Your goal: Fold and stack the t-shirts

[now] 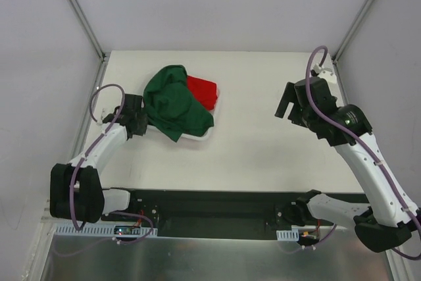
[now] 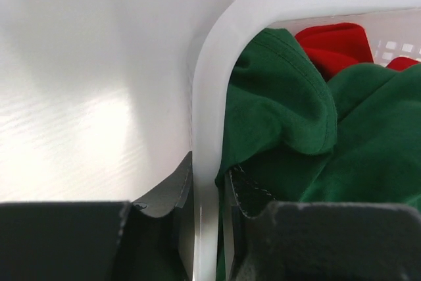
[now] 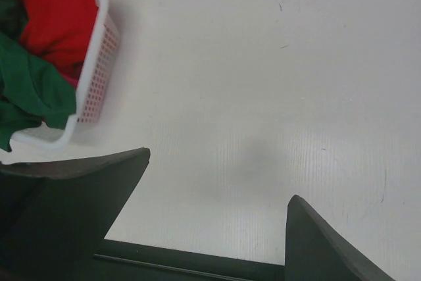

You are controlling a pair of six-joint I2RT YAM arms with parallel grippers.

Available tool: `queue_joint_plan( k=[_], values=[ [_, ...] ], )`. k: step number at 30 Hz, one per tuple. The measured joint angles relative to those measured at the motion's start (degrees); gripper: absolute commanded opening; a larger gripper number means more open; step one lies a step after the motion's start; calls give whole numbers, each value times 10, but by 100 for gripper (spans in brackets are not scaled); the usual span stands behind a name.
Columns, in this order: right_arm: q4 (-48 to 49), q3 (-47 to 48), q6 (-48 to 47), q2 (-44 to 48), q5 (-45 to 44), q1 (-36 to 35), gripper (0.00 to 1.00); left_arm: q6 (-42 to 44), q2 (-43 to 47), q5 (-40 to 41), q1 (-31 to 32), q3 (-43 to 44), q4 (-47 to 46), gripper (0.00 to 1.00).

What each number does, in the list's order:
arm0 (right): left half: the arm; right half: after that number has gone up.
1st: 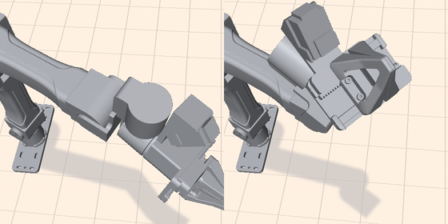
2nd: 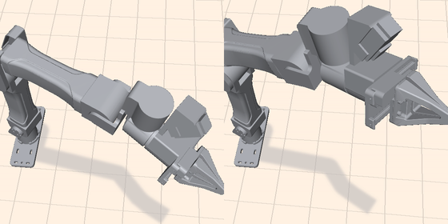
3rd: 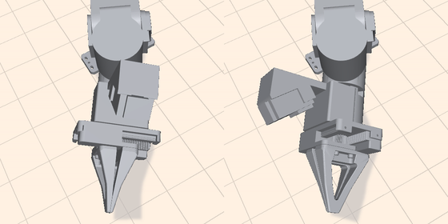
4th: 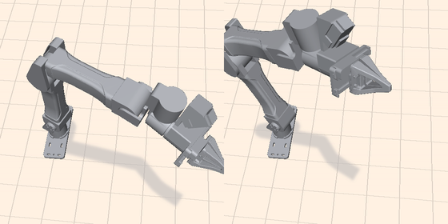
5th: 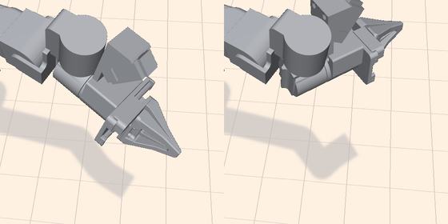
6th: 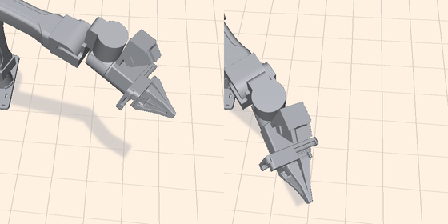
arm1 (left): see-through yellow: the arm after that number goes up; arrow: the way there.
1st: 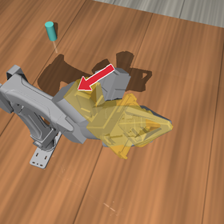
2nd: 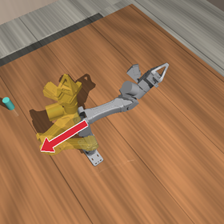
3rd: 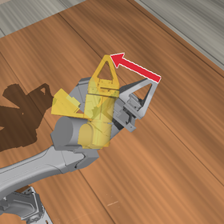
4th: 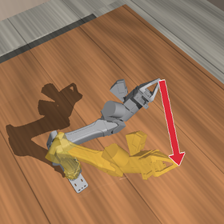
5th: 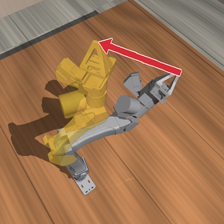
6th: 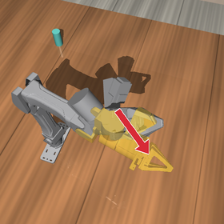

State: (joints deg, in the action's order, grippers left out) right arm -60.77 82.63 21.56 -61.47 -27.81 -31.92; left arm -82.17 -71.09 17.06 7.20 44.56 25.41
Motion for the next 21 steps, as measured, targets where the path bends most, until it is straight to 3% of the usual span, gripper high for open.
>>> queue_joint_plan(
  k=[3, 8, 21],
  values=[
    [-7, 12, 4, -24, 0, 13, 96, -22, -59, 28, -35, 50, 8, 0],
    [-7, 16, 3, -38, 2, 47, 96, 21, -180, 60, -106, 171, 11, 0],
    [56, 22, -71, -60, 36, 96, 96, 203, -445, 3, -257, 461, -61, 0]
  ],
)
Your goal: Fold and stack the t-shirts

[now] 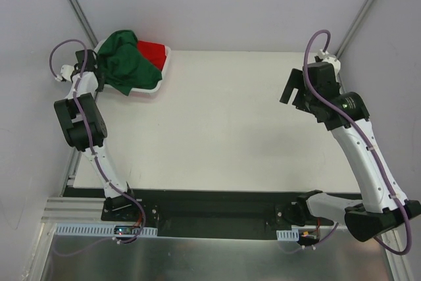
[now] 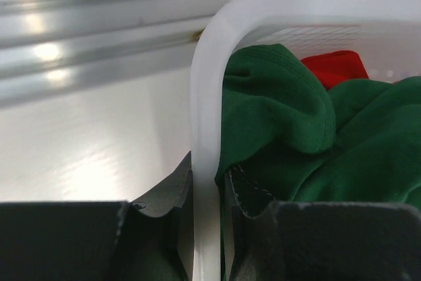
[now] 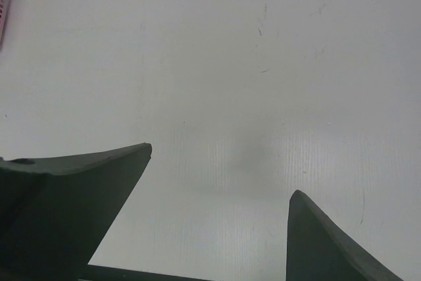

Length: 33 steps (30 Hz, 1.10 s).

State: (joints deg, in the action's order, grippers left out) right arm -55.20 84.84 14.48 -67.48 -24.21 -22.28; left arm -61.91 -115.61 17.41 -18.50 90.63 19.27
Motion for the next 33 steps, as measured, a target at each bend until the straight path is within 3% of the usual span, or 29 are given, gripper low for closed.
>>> queue_joint_plan(
  k=[12, 13, 14, 15, 17, 21, 26, 30, 33],
  values=[
    [32, 14, -21, -2, 7, 6, 96, 28, -82, -9, -10, 107, -17, 0],
    [32, 14, -21, -2, 9, 6, 96, 28, -82, -9, -10, 107, -16, 5],
    [32, 14, -19, -2, 10, 6, 96, 28, -82, -9, -10, 107, -17, 23],
    [32, 14, -19, -1, 11, 6, 96, 28, -82, -10, -10, 107, -16, 33],
    [32, 14, -17, 0, 12, 6, 96, 35, -77, -14, -10, 99, -20, 42],
    [35, 7, -17, 6, 23, 7, 96, 75, -49, -20, -10, 78, -7, 79],
    [42, -3, -21, 13, 43, 7, 96, 136, 21, -20, -9, 72, -2, 86],
    [49, -3, -24, 13, 63, 7, 96, 168, 131, -25, -9, 35, -3, 86],
    [52, -4, -25, 13, 82, 7, 96, 202, 221, -54, -9, -5, -6, 93]
  ],
)
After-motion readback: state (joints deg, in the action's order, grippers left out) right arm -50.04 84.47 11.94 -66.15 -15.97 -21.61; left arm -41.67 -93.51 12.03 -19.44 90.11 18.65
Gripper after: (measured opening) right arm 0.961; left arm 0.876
